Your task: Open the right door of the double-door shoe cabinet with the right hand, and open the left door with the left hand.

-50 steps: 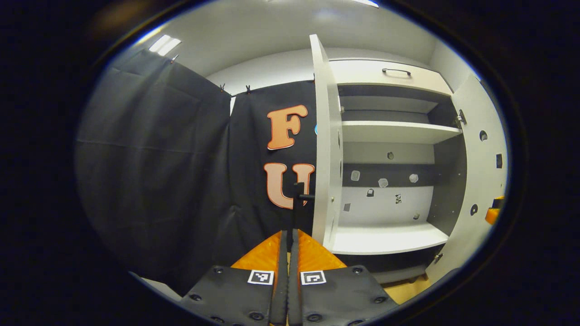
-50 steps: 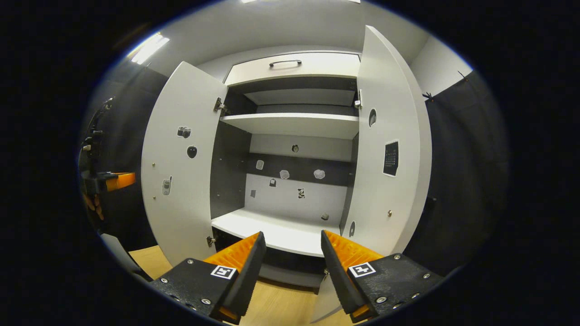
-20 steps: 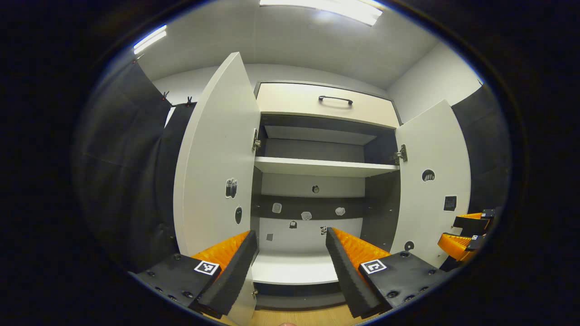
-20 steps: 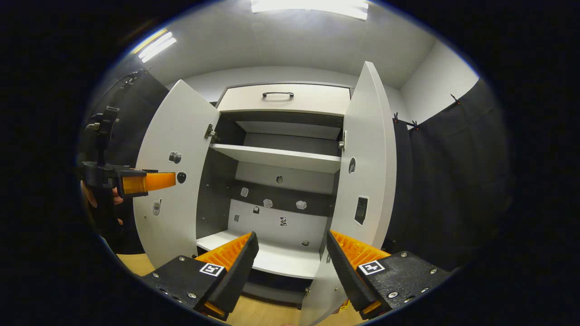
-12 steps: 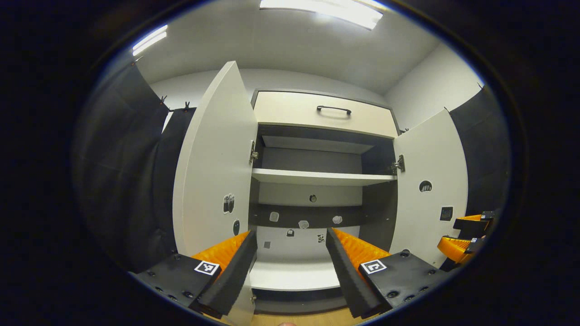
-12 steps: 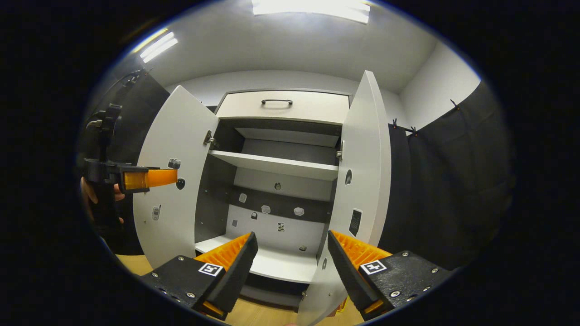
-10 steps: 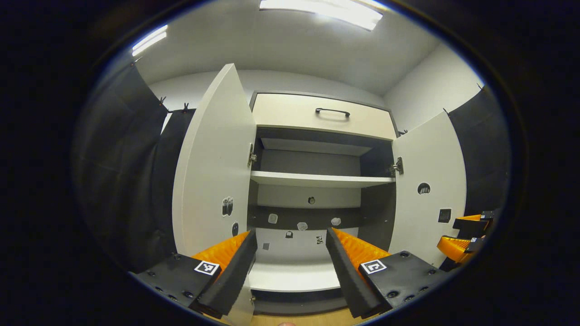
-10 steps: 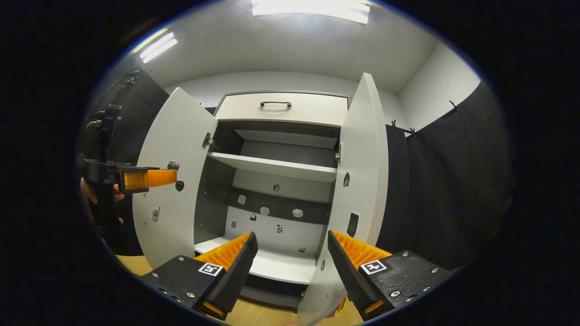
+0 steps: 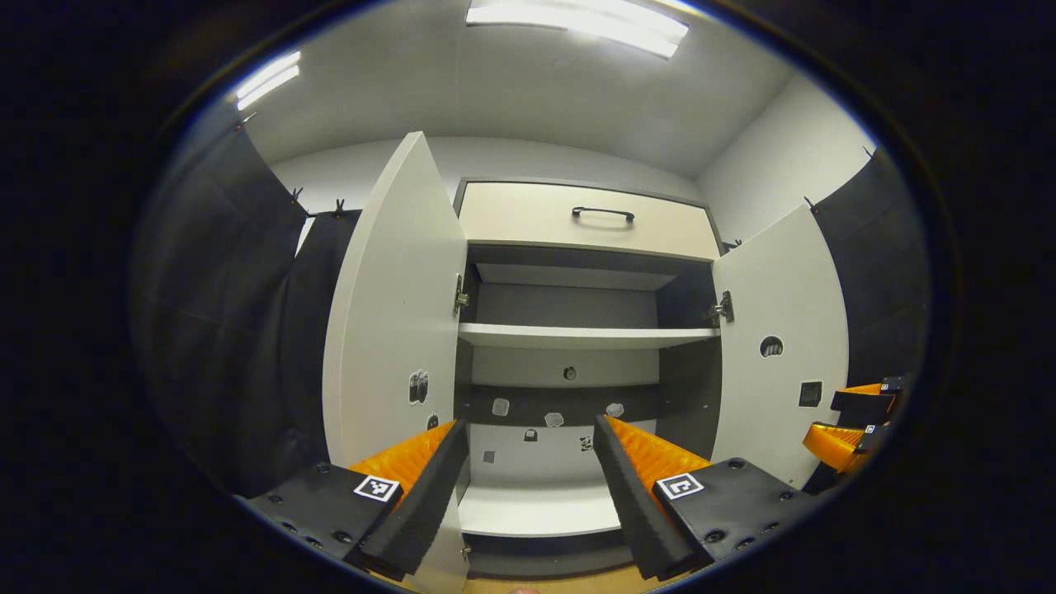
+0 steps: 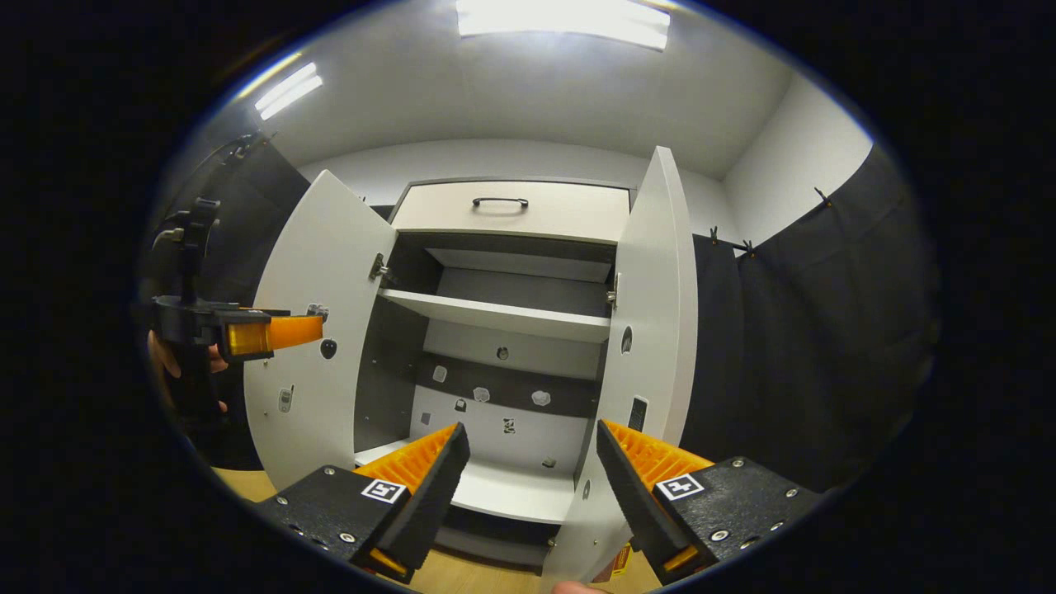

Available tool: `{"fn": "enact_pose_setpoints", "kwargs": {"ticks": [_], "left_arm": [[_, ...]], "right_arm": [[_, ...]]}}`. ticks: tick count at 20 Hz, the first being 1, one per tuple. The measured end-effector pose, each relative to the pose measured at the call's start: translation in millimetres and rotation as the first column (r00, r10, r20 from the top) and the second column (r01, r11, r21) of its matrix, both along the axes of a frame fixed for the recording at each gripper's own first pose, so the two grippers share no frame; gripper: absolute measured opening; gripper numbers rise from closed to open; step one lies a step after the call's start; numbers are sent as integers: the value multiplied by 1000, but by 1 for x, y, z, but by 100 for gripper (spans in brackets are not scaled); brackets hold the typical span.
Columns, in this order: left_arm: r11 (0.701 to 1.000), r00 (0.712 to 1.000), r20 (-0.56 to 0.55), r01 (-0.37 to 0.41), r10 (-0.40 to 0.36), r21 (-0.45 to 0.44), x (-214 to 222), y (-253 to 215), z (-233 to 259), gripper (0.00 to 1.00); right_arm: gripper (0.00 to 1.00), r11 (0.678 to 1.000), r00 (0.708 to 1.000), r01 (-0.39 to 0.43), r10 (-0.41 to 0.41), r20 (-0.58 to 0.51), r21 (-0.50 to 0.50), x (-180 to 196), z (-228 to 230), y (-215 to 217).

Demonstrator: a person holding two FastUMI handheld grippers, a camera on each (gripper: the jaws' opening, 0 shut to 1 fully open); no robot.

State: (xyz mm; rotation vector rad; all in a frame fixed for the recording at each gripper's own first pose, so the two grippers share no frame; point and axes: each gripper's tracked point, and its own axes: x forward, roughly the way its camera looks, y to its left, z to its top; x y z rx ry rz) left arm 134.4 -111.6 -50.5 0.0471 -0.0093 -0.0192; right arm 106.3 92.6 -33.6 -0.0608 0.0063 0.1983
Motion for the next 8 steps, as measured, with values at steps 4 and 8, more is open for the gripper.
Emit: {"fn": "enact_pose_setpoints", "kwargs": {"ticks": [4,8], "left_arm": [[1000,1000,0,-8,8,7,-1,1,1,98],[1000,1000,-4,-13,13,15,-1,2,0,97]], "right_arm": [[94,1000,1000,7,-7,-9,3,2,-2,-1],[94,1000,1000,16,-16,-25,16,4,-4,-3]]}}
